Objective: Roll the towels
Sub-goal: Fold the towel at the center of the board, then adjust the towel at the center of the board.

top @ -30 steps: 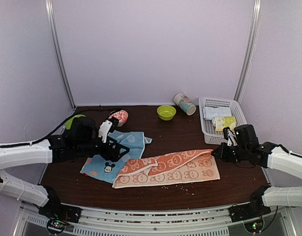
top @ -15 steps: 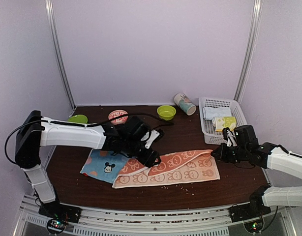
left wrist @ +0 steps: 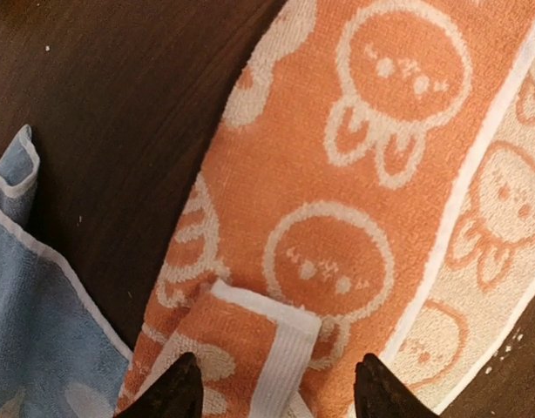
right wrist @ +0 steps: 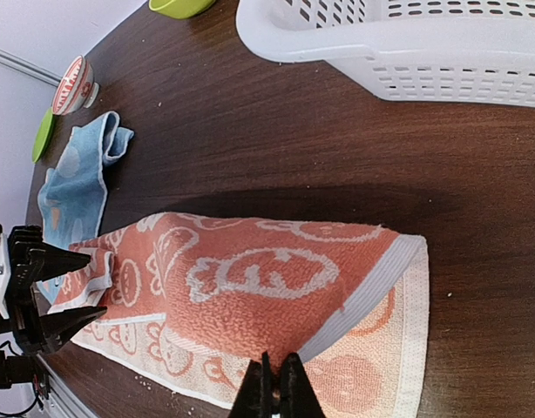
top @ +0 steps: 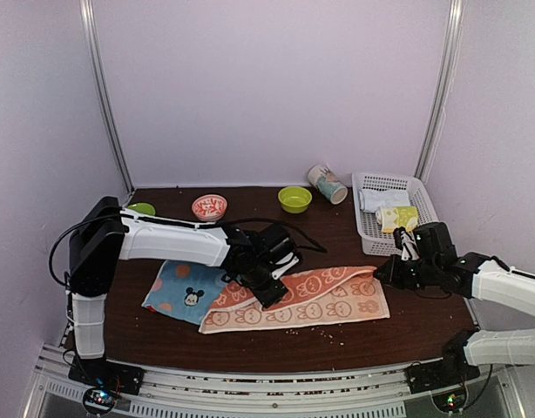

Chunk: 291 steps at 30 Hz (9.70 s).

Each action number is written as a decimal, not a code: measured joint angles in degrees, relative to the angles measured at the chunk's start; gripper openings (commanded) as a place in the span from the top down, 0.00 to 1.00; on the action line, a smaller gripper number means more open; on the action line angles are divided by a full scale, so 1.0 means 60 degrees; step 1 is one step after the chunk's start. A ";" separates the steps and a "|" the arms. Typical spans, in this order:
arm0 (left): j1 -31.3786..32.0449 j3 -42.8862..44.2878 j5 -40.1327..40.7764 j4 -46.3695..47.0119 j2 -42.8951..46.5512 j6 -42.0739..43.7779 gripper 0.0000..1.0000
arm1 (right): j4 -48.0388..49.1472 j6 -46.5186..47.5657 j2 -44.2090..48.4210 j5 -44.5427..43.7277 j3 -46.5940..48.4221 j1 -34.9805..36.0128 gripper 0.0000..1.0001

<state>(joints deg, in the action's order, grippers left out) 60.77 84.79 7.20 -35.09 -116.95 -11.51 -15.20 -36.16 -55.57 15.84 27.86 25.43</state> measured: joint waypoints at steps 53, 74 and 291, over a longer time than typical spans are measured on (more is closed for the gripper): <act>-0.0761 -0.6783 0.1974 0.3056 0.6594 -0.0302 1.00 | -0.0280 0.0153 -0.0295 -0.0040 0.0149 0.0113 1.00; -0.0849 -1.0109 0.1249 0.6393 0.9111 -0.0463 1.00 | -0.0878 0.0193 -0.0022 -0.0098 -0.0138 0.0346 1.00; -0.1552 -0.7690 -0.1311 0.0659 0.7785 -0.5614 0.49 | -0.4958 -0.0816 0.0470 0.0288 0.0364 0.0331 0.50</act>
<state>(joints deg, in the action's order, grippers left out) 51.46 38.65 -0.67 -31.14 -70.24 -45.19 -44.95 -41.06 -52.75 17.56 30.04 27.42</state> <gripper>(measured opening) 0.447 0.514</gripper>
